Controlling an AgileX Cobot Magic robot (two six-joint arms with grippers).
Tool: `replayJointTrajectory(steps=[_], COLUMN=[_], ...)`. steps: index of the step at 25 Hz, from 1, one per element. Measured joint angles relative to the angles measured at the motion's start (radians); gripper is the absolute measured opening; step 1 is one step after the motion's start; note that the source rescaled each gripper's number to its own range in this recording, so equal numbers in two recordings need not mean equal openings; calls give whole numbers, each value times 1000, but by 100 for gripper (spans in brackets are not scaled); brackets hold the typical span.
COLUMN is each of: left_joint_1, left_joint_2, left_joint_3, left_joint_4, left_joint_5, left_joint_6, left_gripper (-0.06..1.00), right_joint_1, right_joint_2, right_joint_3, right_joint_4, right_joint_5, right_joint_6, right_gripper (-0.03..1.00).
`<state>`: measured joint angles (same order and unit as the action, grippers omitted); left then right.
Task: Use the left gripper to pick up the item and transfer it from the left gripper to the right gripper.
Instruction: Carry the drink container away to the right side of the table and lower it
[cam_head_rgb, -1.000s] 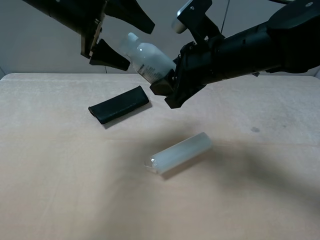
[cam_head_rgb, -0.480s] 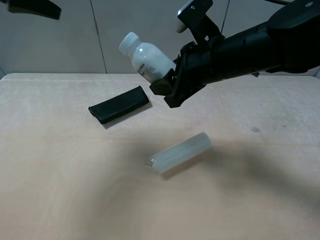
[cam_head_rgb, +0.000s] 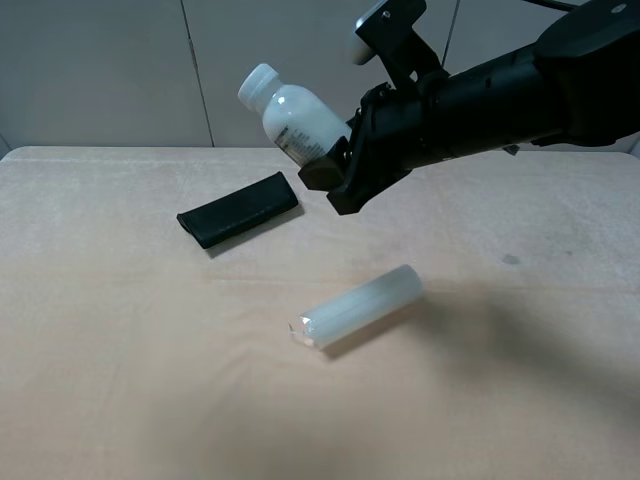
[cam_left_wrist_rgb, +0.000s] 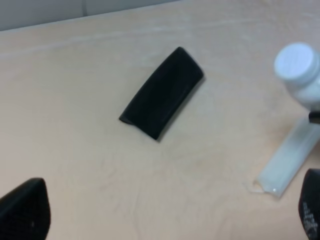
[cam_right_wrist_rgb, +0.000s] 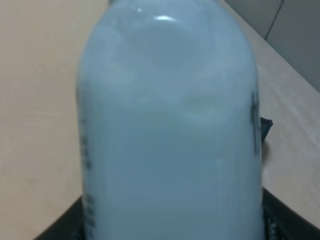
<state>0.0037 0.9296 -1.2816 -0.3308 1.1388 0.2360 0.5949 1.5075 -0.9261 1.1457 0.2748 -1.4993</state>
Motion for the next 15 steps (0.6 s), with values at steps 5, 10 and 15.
replayJointTrajectory(steps=[5,10,15], left_joint_1=[0,0,0], left_joint_2=[-255,-508,-741], left_joint_3=[223,408,545], left_joint_4=[7,11,26], left_joint_5=[-46,-79,-109], left_joint_6=[-3,-3,-3], left_gripper=[100,100,100], right_joint_1=[0,0,0], right_joint_2=[0,0,0], right_joint_3=[0,0,0], right_joint_4=[3,3,3], right_joint_5=[8,12,12], right_joint_6=[0,4,11], right_gripper=[0,0,0])
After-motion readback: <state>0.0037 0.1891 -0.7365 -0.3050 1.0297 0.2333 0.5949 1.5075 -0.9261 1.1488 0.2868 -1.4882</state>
